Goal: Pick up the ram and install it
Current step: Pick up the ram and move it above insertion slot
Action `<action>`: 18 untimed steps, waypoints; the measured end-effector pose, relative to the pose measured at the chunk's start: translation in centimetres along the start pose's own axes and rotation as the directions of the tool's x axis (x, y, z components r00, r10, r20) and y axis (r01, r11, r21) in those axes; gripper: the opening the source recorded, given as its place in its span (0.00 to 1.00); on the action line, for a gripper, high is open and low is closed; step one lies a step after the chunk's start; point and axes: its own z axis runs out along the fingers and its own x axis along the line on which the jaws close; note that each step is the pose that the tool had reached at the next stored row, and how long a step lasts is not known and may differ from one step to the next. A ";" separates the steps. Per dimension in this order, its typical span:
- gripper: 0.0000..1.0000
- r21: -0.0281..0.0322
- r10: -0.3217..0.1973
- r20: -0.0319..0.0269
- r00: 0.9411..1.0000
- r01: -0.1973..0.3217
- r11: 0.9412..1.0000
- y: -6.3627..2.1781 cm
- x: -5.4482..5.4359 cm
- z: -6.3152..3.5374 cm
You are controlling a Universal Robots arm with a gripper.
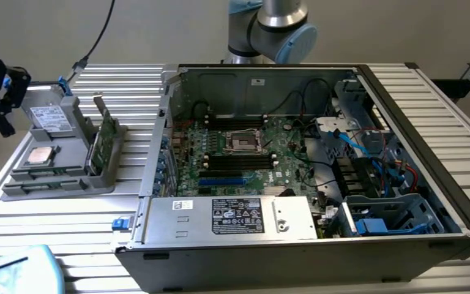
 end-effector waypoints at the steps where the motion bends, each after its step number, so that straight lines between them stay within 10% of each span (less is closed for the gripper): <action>1: 0.11 0.001 -0.018 -0.001 1.000 0.018 1.000 0.00 0.0 0.07; 9: 0.11 0.010 -0.162 -0.008 0.987 0.162 0.987 -0.03 0.0 0.68; 18: 0.11 0.018 -0.320 -0.018 0.947 0.320 0.947 -0.08 -0.1 1.59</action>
